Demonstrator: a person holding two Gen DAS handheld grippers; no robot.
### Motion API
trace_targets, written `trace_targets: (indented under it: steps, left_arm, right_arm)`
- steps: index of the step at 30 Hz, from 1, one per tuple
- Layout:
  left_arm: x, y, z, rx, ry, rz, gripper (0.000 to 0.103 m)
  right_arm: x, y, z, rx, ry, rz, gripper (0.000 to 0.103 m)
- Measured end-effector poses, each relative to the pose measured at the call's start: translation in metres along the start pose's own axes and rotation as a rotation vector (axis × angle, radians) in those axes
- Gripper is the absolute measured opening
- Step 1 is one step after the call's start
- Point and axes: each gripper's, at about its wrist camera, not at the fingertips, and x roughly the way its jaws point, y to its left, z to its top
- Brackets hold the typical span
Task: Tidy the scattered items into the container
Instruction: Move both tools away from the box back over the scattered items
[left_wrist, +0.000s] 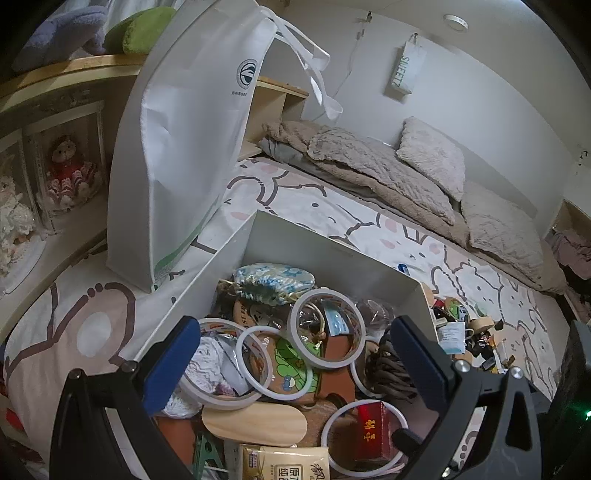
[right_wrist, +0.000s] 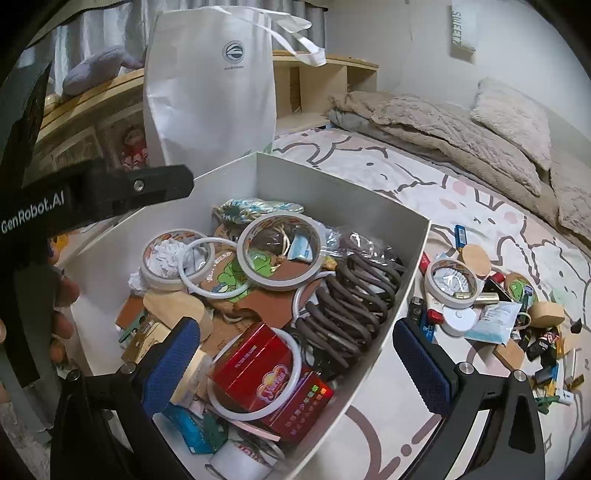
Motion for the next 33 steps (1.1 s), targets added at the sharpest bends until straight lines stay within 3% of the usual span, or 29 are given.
trace_targets:
  steps: [17, 33]
  left_arm:
    - [0.003, -0.011, -0.002, 0.027, -0.003, 0.012, 0.103]
    - [0.011, -0.05, -0.011, 0.121, -0.017, -0.02, 0.103]
  right_arm:
    - [-0.018, -0.04, 0.004, 0.085, -0.093, -0.056, 0.103]
    - [-0.059, -0.12, -0.019, 0.188, -0.155, -0.185, 0.103]
